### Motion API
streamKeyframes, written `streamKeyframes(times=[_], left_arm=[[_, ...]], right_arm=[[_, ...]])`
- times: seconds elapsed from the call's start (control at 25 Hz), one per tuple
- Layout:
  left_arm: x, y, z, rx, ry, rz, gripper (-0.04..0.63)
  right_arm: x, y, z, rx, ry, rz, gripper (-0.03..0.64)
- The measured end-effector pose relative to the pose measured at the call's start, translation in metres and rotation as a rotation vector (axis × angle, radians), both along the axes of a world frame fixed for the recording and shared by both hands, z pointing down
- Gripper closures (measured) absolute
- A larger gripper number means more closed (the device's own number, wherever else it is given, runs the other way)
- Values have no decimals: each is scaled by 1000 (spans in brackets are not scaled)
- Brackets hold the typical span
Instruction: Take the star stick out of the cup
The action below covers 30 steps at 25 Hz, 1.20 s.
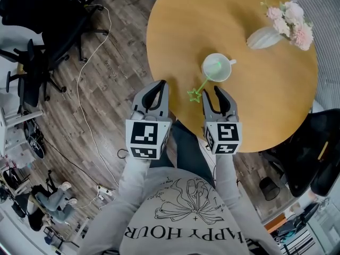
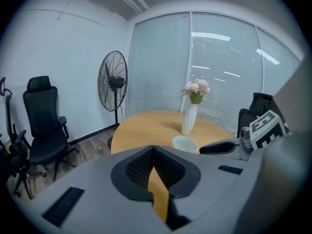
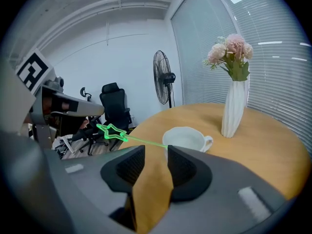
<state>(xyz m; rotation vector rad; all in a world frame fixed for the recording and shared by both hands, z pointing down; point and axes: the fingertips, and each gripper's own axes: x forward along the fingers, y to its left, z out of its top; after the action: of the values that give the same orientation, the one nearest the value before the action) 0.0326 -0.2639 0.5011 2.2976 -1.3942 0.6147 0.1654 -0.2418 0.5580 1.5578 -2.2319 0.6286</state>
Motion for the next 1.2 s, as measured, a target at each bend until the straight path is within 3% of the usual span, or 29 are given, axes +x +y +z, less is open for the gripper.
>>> streamKeyframes(times=[0.2,1.2], left_arm=[[0,1,4,-10,3,-2,590],[-16,15,17,-52,17,-14,590]], right_arm=[[-4,0,6,-16,5,-15,454],[-31,-15,-10,83,57,-38,437]])
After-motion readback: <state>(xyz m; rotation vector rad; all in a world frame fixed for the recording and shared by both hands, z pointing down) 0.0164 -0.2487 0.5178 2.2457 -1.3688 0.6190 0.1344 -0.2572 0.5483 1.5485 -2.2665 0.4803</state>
